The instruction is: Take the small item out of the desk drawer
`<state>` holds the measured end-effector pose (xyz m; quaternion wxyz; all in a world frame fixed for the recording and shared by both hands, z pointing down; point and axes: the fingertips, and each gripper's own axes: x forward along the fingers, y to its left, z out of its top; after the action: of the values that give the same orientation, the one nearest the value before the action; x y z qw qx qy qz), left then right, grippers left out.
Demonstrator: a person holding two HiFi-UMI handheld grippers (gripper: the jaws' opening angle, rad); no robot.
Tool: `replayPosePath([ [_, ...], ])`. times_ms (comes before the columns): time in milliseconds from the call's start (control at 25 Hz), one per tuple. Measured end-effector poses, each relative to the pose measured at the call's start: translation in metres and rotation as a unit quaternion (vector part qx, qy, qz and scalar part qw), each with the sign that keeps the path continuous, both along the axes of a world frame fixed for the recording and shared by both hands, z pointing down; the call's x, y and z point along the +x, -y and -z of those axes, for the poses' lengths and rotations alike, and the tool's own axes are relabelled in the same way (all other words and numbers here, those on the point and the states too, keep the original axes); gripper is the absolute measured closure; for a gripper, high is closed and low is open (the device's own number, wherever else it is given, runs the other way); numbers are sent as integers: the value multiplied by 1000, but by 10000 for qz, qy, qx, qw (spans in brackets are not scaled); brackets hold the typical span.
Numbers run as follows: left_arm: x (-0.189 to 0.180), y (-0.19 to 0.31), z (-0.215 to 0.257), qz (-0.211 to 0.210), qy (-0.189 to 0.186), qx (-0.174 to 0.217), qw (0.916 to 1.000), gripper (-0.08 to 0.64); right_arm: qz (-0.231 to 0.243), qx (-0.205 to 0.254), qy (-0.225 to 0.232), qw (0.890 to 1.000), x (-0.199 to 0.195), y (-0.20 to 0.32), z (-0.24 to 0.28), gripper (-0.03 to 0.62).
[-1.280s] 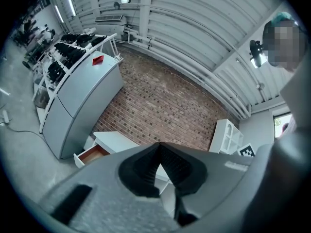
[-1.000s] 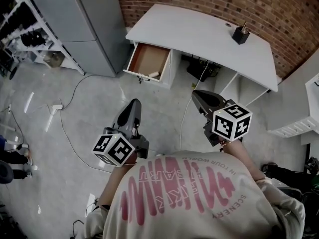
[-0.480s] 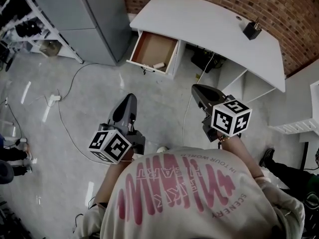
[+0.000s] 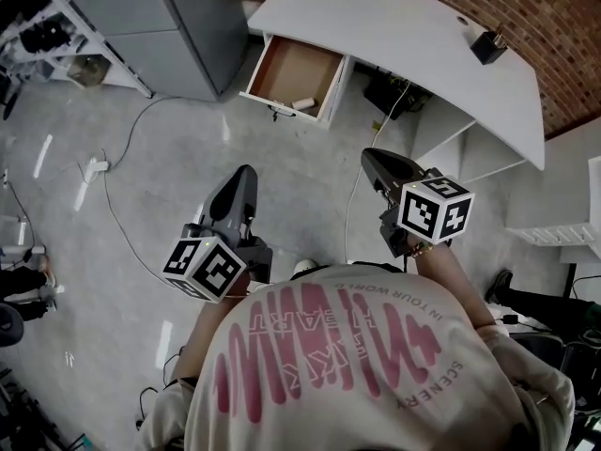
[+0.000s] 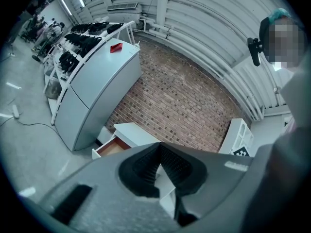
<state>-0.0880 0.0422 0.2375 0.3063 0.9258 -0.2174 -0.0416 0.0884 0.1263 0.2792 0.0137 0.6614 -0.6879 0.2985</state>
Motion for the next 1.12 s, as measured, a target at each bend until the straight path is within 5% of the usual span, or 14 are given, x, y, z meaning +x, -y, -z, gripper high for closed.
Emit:
replayPosePath([
  [600, -14, 23, -2, 603, -18, 6, 9982, 557, 62, 20, 656, 9978, 10, 39, -17, 578],
  [1120, 13, 100, 13, 1679, 76, 153, 9857, 557, 865, 42, 627, 9943, 73, 170, -12, 578],
])
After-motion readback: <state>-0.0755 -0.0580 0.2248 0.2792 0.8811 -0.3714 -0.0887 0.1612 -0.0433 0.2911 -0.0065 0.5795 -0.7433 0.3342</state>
